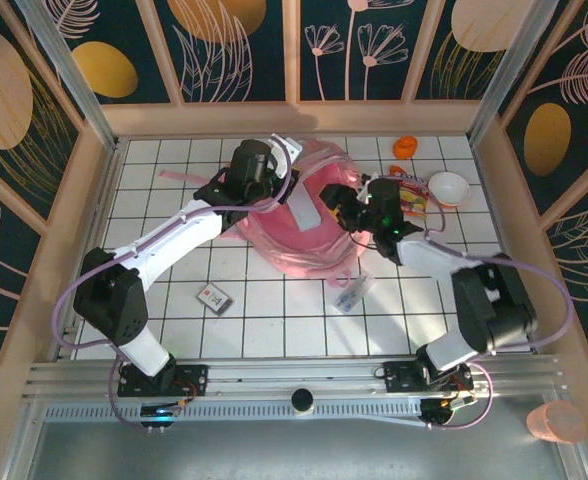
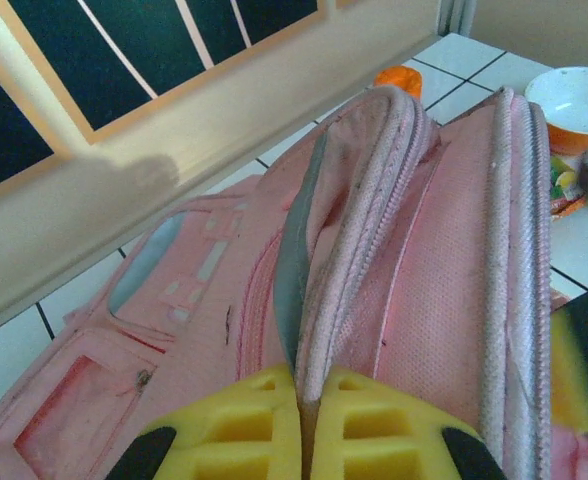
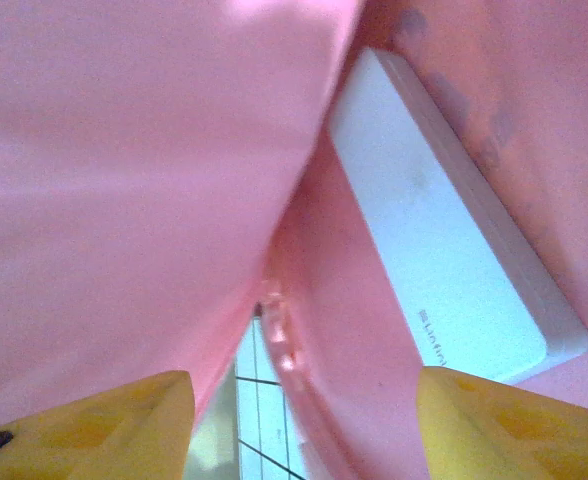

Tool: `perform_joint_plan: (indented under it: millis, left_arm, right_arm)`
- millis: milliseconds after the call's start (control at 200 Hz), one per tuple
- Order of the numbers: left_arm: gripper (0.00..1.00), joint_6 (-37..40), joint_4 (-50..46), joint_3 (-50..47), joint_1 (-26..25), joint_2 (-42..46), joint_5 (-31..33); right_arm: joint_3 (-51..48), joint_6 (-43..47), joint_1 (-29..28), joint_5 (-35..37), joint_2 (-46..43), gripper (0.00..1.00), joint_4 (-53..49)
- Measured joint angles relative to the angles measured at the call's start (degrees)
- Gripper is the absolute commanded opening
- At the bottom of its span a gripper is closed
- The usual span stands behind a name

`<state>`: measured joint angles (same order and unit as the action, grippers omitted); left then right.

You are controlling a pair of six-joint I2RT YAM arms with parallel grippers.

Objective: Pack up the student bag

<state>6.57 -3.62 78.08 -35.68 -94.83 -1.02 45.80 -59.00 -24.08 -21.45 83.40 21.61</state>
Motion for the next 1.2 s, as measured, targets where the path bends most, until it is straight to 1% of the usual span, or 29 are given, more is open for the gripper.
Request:
perform_joint_plan:
  millis: [135, 195, 270, 335, 425, 500, 550, 656, 691, 736, 766, 801, 826, 856, 931, 991, 1141, 1196]
  left_arm:
    - [0.0, 0.6, 1.4, -2.0, 0.0, 0.1, -0.6]
    - [0.01, 1.7, 2.1, -3.0, 0.0, 0.1, -1.9]
    - [0.03, 3.9, 3.1, -5.0, 0.0, 0.1, -4.8]
    - [0.04, 6.8, 4.1, -7.8, 0.0, 0.1, -8.5]
    - [0.04, 11.1, 4.6, -12.3, -0.4, 0.0, -13.4]
    - [0.04, 14.2, 4.9, -15.4, -1.1, -1.4, -15.3]
    - [0.06, 16.1, 5.3, -17.1, -1.7, -3.3, -15.9]
    - [0.18, 18.5, 6.3, -19.0, -2.4, -7.3, -16.5]
    - [0.24, 18.9, 6.6, -19.1, -2.5, -8.0, -16.6]
    - [0.38, 19.1, 6.7, -19.1, -2.6, -8.2, -16.7]
    - [0.51, 19.2, 6.9, -19.1, -2.6, -8.1, -16.9]
    - [0.64, 19.3, 7.0, -19.1, -2.7, -8.0, -17.0]
    - [0.7, 18.9, 7.1, -19.1, -2.7, -7.8, -17.2]
    - [0.74, 18.3, 7.1, -19.1, -2.8, -7.5, -17.2]
    - [0.8, 15.9, 7.4, -19.1, -2.3, -6.0, -17.2]
    - [0.83, 13.6, 8.0, -19.2, -0.2, -3.8, -18.5]
    - [0.85, 9.1, 9.7, -19.8, 8.9, 4.2, -20.6]
    - [0.86, 7.9, 10.4, -19.9, 13.3, 6.5, -21.8]
  right_arm:
    - [0.0, 4.3, 2.1, 2.3, -9.3, 0.61, -9.5]
    - [-0.2, 5.9, 3.2, 3.4, -12.8, 0.61, -13.6]
    - [-0.2, 7.9, 4.3, 4.7, -16.8, 0.61, -18.6]
    - [-0.2, 9.6, 4.9, 5.9, -20.1, 0.61, -22.3]
    - [-0.2, 11.7, 5.4, 7.6, -24.0, 0.62, -26.6]
    - [-0.2, 13.0, 5.7, 8.7, -26.0, 0.62, -29.2]
    - [-0.2, 13.7, 5.7, 9.2, -26.6, 0.62, -30.3]
    - [-0.2, 14.3, 5.7, 9.2, -26.6, 0.62, -31.6]
    - [-0.2, 14.5, 5.7, 9.2, -26.5, 0.62, -31.8]
    - [-0.2, 14.9, 5.7, 9.2, -26.4, 0.62, -31.9]
    - [-0.2, 15.3, 5.7, 9.2, -26.3, 0.62, -31.9]
    - [-0.2, 15.6, 5.7, 9.2, -26.2, 0.62, -31.9]
    - [-0.2, 16.3, 5.6, 9.2, -26.1, 0.62, -31.8]
    - [-0.2, 17.2, 5.5, 9.0, -25.8, 0.62, -31.6]
    - [-0.2, 20.8, 4.5, 8.3, -25.0, 0.62, -30.9]
    - [0.4, 25.4, 2.9, 7.7, -23.9, 0.62, -31.2]
    - [6.5, 40.5, -1.9, 7.3, -18.6, 0.62, -34.8]
    - [9.3, 46.6, -3.7, 7.6, -16.4, 0.62, -36.6]
